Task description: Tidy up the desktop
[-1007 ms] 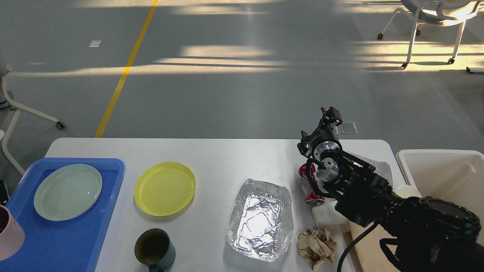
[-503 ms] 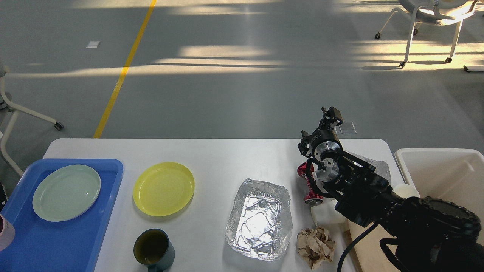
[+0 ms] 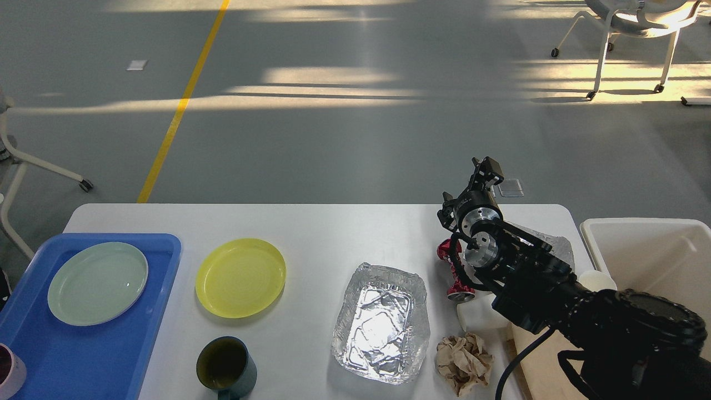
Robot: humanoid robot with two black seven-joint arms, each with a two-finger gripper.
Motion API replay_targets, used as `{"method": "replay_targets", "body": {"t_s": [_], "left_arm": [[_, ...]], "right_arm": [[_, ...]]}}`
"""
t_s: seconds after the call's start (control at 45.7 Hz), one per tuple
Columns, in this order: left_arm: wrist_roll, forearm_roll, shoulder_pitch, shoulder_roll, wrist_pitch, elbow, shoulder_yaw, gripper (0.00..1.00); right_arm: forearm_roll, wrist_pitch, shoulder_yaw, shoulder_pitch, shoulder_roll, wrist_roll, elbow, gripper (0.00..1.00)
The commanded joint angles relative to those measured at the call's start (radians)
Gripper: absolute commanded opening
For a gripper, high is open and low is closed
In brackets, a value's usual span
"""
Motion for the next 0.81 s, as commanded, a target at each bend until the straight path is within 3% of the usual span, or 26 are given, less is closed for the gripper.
{"method": "replay_targets", "body": {"t_s": [0.0, 0.306, 0.635, 0.788], "left_arm": [[0.0, 0.012, 0.047, 0.016, 0.019, 0.027, -0.037, 0.05], [0.0, 0.012, 0.128, 0.024, 0.063, 0.052, -0.122, 0.16], [-0.003, 0.01, 0.132, 0.031, 0.053, 0.052, -0.129, 0.24], [-0.006, 0.009, 0.13, 0.047, 0.044, 0.05, -0.129, 0.34]], "right_arm": [[0.001, 0.0, 0.0, 0.0, 0.0, 0.0, 0.0, 1.0], [0.001, 0.0, 0.0, 0.0, 0.0, 0.0, 0.0, 1.0], [-0.001, 0.0, 0.0, 0.0, 0.0, 0.0, 0.0, 1.0], [0.001, 0.0, 0.0, 0.0, 0.0, 0.0, 0.0, 1.0]]}}
